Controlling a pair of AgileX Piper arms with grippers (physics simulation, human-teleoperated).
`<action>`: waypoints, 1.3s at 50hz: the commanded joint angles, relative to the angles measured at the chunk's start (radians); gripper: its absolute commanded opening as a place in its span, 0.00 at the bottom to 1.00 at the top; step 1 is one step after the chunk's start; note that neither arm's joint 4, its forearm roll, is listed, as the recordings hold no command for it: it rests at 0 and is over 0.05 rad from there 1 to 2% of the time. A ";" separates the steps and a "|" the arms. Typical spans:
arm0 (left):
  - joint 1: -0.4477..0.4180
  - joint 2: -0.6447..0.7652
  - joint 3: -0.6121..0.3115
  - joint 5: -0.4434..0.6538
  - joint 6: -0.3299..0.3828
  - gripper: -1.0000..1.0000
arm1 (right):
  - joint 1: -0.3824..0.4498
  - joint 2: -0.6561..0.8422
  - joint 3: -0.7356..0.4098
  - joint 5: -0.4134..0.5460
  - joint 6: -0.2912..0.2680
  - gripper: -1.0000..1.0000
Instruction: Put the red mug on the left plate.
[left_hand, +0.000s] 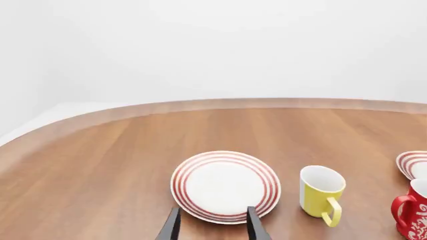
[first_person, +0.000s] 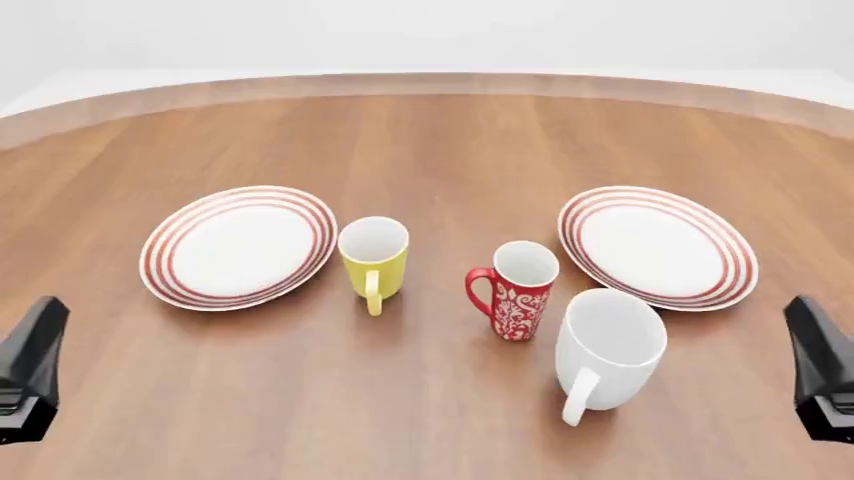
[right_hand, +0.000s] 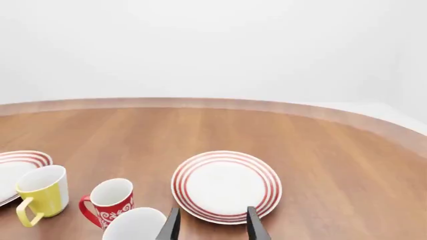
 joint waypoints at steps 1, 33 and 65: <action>0.002 0.007 -0.002 -0.001 -0.001 1.00 | 0.000 0.029 -0.001 -0.019 -0.003 1.00; -0.043 0.072 -0.046 0.009 0.006 1.00 | 0.002 0.000 -0.003 0.006 -0.005 1.00; -0.256 0.346 -0.207 -0.089 0.102 1.00 | 0.013 0.023 -0.002 -0.009 -0.025 1.00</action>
